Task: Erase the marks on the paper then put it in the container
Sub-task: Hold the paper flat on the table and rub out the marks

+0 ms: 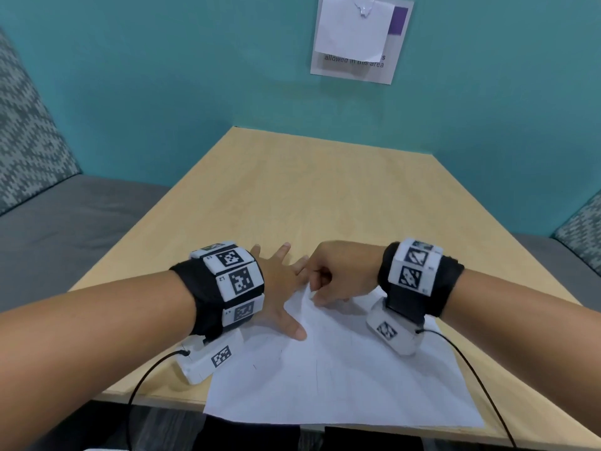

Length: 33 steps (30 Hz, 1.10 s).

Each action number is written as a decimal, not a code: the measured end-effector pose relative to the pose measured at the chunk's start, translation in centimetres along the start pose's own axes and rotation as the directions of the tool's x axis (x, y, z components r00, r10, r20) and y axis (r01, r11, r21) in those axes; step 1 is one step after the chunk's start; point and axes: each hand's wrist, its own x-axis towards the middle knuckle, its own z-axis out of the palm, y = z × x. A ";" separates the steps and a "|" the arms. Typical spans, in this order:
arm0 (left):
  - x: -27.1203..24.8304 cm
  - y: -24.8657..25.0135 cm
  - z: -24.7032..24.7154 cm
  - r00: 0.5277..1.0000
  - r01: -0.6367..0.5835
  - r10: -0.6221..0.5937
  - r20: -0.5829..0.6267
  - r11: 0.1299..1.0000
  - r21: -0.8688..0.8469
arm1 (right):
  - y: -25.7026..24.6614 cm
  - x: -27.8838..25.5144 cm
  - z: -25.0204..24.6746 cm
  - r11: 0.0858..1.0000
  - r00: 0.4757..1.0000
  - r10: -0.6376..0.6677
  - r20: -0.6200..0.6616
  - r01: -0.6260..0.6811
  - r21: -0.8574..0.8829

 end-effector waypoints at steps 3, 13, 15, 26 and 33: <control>-0.2 -0.1 -0.1 1.000 0.007 -0.007 0.006 1.000 0.002 | -0.3 -0.6 0.6 0.999 0.999 -0.046 0.021 0.047 -0.019; -0.1 0.2 -0.1 0.999 0.039 -0.040 0.008 0.998 0.046 | 0.8 -0.9 -0.2 0.999 1.000 0.010 -0.016 -0.010 -0.034; -0.2 0.3 0.0 0.999 0.039 -0.039 -0.009 0.998 0.047 | 1.6 -0.7 -0.6 0.998 0.997 0.057 -0.052 -0.058 -0.021; -0.3 0.3 0.1 0.999 0.050 -0.050 -0.017 0.998 0.048 | 3.3 -0.7 -1.2 0.990 0.990 0.138 -0.039 -0.137 0.020; 0.4 1.4 -1.8 1.000 0.014 -0.014 -0.005 0.999 0.033 | 3.4 -0.4 -1.1 0.989 0.989 0.146 -0.032 -0.146 0.024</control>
